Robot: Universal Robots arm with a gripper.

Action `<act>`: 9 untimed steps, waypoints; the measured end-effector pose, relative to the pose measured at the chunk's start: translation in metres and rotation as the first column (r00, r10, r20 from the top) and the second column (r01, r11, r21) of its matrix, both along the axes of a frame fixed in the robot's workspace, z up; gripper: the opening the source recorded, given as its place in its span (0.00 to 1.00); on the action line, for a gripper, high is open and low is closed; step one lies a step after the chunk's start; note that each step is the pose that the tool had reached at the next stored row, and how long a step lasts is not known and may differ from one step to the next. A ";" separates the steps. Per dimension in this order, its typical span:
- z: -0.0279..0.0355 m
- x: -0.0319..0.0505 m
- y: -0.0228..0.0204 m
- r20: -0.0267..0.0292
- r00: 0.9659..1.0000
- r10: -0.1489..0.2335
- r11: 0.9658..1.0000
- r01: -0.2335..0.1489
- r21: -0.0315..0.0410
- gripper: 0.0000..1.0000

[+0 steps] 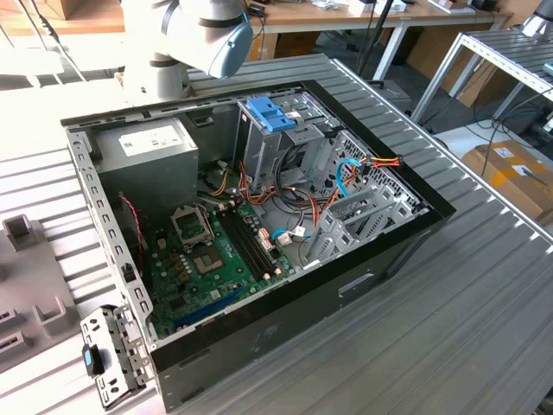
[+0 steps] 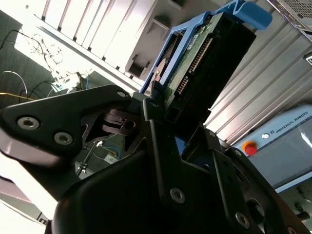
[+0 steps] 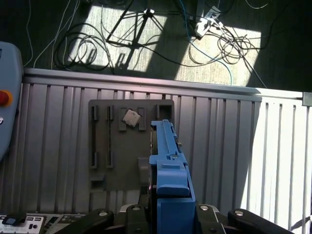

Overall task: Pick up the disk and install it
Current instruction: 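Pick up the disk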

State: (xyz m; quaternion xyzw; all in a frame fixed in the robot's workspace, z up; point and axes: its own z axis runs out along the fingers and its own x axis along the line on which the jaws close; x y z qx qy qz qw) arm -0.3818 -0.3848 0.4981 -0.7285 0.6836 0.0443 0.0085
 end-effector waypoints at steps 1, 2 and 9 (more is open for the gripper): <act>0.0000 0.0004 -0.0001 0.000 1.000 0.000 1.000 0.000 0.000 0.37; -0.0001 0.0009 -0.0002 0.000 1.000 0.000 1.000 0.000 0.000 0.37; -0.0006 0.0069 -0.0007 0.000 1.000 0.000 1.000 0.000 0.000 0.37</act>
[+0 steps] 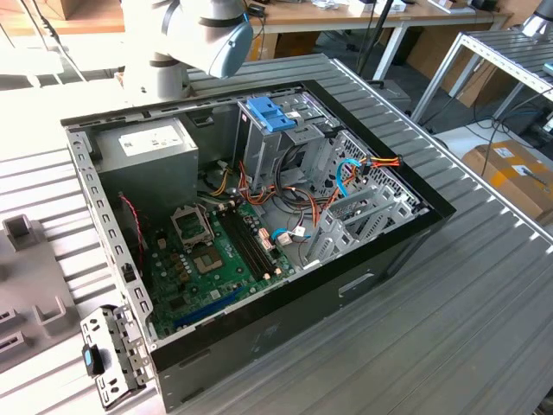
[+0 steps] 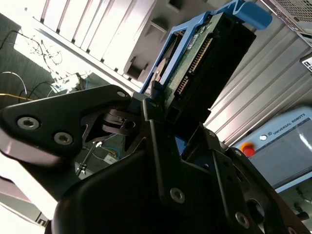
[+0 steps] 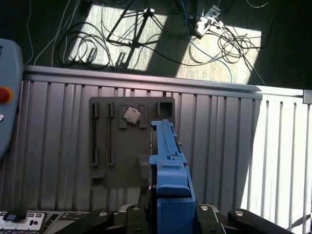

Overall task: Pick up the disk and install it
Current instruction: 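Pick up the disk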

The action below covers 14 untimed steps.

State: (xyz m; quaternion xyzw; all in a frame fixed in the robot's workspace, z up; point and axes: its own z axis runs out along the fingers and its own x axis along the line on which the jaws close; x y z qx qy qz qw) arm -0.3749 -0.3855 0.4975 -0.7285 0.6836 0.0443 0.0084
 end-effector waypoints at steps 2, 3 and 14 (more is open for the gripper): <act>-0.0004 0.0019 0.0000 0.000 1.000 0.000 1.000 0.000 0.000 0.37; -0.0006 0.0032 0.0000 0.000 1.000 0.000 1.000 0.000 0.000 0.37; -0.0019 0.0164 0.0000 0.000 1.000 0.000 1.000 0.000 0.000 0.37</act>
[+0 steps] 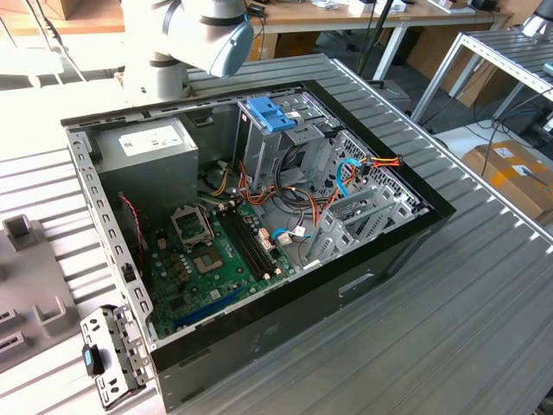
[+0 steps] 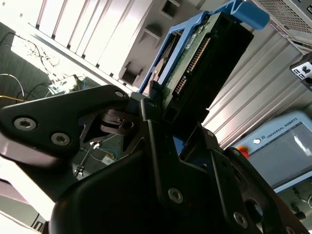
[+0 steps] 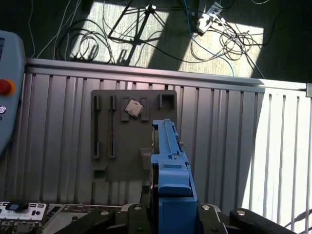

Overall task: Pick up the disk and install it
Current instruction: 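Pick up the disk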

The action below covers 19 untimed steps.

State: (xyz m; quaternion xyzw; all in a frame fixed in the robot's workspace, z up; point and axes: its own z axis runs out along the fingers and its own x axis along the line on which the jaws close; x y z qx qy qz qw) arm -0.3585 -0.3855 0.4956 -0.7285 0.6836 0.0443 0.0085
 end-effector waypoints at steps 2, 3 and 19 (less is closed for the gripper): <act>0.0000 0.0024 0.0000 0.000 1.000 0.000 1.000 0.000 0.000 0.37; -0.0001 0.0033 0.0000 0.000 1.000 0.000 1.000 0.000 0.000 0.37; -0.0007 0.0224 -0.0001 0.000 1.000 0.000 1.000 0.000 0.000 0.37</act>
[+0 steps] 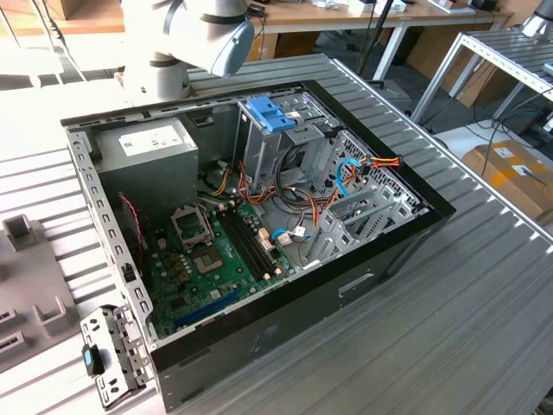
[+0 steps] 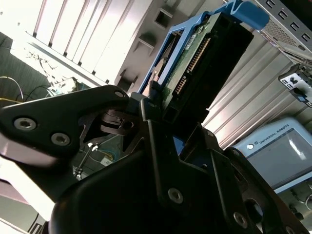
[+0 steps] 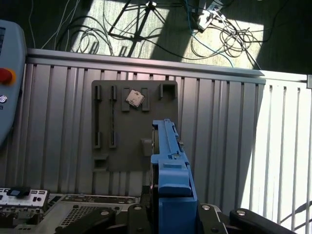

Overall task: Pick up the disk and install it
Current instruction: 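Pick up the disk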

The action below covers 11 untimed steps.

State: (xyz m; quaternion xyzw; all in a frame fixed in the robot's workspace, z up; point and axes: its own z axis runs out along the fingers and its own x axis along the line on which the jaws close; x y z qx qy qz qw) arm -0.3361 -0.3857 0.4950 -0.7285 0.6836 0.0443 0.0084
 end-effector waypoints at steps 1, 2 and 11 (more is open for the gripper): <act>-0.0001 0.0013 0.0000 0.000 1.000 0.000 1.000 0.000 0.000 0.37; -0.0001 0.0025 0.0000 0.000 1.000 0.000 1.000 0.000 0.000 0.37; -0.0007 0.0152 0.0000 0.000 1.000 0.000 1.000 0.000 0.000 0.37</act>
